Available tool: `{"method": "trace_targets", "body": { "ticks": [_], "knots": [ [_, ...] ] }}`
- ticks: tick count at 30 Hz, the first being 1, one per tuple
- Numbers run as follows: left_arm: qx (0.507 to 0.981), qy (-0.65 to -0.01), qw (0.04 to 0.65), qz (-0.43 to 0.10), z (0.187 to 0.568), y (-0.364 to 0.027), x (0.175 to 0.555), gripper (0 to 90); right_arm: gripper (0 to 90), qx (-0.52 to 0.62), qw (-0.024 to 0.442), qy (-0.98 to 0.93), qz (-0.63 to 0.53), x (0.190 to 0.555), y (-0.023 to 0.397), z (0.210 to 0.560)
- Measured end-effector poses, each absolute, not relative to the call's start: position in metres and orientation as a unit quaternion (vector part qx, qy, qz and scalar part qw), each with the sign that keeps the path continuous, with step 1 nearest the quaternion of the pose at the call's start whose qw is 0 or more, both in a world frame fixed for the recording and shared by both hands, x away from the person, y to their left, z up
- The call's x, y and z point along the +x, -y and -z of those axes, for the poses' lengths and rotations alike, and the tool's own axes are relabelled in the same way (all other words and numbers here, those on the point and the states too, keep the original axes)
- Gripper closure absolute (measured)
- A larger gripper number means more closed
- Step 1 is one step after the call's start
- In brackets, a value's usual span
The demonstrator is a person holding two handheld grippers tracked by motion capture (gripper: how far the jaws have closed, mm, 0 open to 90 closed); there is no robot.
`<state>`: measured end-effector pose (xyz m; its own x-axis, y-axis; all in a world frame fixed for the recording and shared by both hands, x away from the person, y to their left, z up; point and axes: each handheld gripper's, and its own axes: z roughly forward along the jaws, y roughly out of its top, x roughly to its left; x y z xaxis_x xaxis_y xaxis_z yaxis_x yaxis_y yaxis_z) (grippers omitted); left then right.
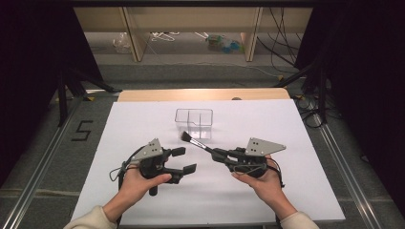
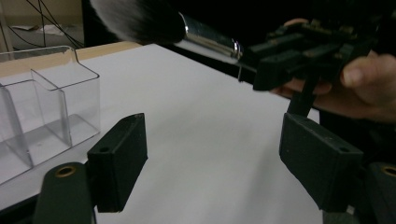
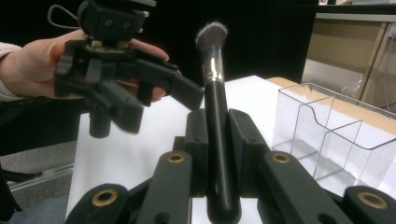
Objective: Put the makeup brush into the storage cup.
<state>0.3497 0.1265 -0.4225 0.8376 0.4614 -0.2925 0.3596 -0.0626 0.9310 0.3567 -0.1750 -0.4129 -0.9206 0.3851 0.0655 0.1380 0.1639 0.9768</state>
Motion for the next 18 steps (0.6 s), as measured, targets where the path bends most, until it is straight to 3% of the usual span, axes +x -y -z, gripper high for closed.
{"method": "trace_targets", "body": {
  "ticks": [8,11,18],
  "knots": [
    [0.686,-0.312,0.657,0.002,0.421,-0.112,0.357,26.0,79.3,0.178,0.09,-0.752,-0.628,0.355,0.174,0.413],
    [0.682,-0.306,0.664,0.007,0.42,-0.109,0.359,26.8,79.3,0.173,0.11,-0.752,-0.627,0.356,0.175,0.412],
    [0.664,-0.31,0.68,0.02,0.421,-0.105,0.36,29.9,79.3,0.173,0.105,-0.754,-0.625,0.356,0.176,0.411]
  ]
}}
